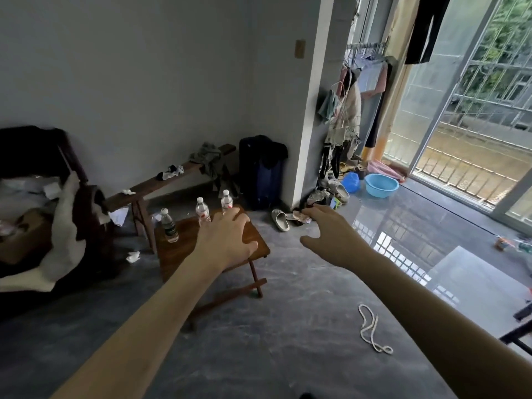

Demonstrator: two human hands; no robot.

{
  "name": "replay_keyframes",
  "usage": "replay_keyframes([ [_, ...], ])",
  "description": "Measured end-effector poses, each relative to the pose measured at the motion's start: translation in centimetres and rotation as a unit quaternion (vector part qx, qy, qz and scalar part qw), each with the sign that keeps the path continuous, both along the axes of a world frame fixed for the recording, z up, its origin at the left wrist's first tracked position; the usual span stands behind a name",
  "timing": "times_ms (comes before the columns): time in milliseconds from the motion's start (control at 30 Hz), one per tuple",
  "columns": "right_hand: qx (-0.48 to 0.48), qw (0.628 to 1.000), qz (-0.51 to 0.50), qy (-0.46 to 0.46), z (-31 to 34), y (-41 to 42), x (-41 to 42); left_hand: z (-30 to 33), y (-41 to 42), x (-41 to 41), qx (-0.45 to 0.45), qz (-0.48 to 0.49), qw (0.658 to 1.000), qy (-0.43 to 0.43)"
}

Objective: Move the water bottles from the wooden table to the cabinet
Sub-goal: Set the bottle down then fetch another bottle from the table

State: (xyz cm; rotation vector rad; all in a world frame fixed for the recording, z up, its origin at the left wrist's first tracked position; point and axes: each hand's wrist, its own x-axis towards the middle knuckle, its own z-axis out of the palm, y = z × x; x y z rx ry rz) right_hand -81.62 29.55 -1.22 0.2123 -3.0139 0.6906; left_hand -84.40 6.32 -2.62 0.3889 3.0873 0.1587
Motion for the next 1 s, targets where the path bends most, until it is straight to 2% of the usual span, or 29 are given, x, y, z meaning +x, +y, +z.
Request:
replay_keyframes([
  [500,-0.006,0.998,0.049,-0.025,-2.1,9.1,-26.1,-0.5,8.6,-23.2,0.010,0.059,0.998,0.004],
  [667,-0.005,0.991,0.111,-0.068,-3.5,7.2,-32.7,-1.6,7.1,-28.3,-0.005,0.109,0.994,-0.019],
  [1000,0.018,0.979,0.179,-0.093,-6.4,0.2,-47.2,-5.5,0.5,-39.7,0.003,0.180,0.983,-0.040],
])
